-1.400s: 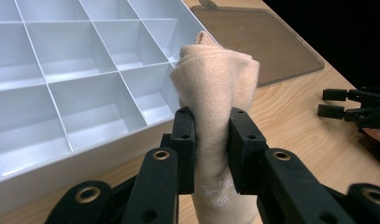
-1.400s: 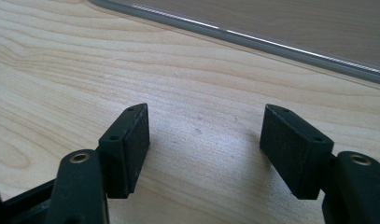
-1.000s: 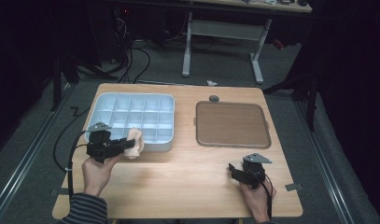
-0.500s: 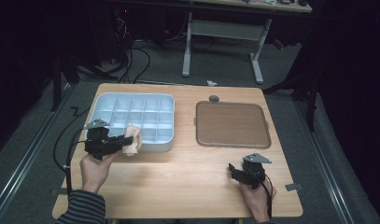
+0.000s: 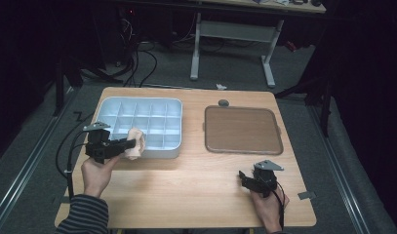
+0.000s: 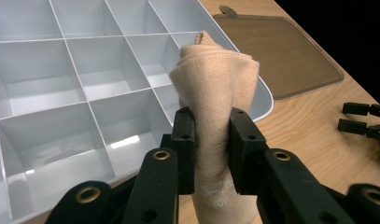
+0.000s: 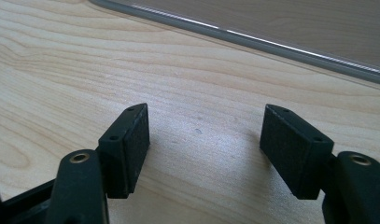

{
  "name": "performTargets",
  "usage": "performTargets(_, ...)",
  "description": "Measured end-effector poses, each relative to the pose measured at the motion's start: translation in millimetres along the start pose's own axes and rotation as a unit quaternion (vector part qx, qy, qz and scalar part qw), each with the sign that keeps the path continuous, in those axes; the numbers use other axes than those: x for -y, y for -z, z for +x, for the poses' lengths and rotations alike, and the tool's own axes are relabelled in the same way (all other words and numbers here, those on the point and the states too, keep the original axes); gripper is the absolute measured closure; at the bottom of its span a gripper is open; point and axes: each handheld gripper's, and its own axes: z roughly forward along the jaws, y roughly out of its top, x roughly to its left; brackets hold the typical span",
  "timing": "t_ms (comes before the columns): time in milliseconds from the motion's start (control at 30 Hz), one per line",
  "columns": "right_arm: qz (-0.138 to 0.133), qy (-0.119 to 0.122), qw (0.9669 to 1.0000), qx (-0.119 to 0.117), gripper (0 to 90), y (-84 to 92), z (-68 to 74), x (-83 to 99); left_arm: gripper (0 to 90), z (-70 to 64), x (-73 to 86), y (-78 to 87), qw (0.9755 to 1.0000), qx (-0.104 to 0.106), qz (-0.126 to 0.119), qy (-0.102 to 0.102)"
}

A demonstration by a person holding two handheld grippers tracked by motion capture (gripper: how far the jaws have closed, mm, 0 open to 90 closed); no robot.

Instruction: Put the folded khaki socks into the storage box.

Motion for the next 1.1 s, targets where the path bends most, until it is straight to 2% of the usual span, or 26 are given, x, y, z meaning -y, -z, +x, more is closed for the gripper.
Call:
performTargets(100,0.000,0.000,1.0000,0.000,33.1,0.0,0.0,0.0,74.8,2.2,-1.0,-2.1,1.0000,-0.001,0.001,0.003)
performTargets(333,0.000,0.000,1.0000,0.000,33.1,0.0,0.0,0.0,74.8,3.1,-8.9,-5.9,0.9997,-0.018,0.010,-0.011)
performTargets(633,0.000,0.000,1.0000,0.000,33.1,0.0,-0.1,0.0,74.7,10.1,-12.6,-11.1,0.9999,-0.010,0.011,0.004)
performTargets(767,0.000,-0.001,1.0000,0.000,33.2,0.1,0.0,0.0,74.7,6.3,-19.5,-12.7,0.9996,-0.015,0.018,-0.012)
performTargets(1100,0.000,-0.001,1.0000,0.000,33.1,0.1,-0.1,0.1,74.7,7.2,-30.7,-24.9,0.9993,-0.016,0.032,-0.014)
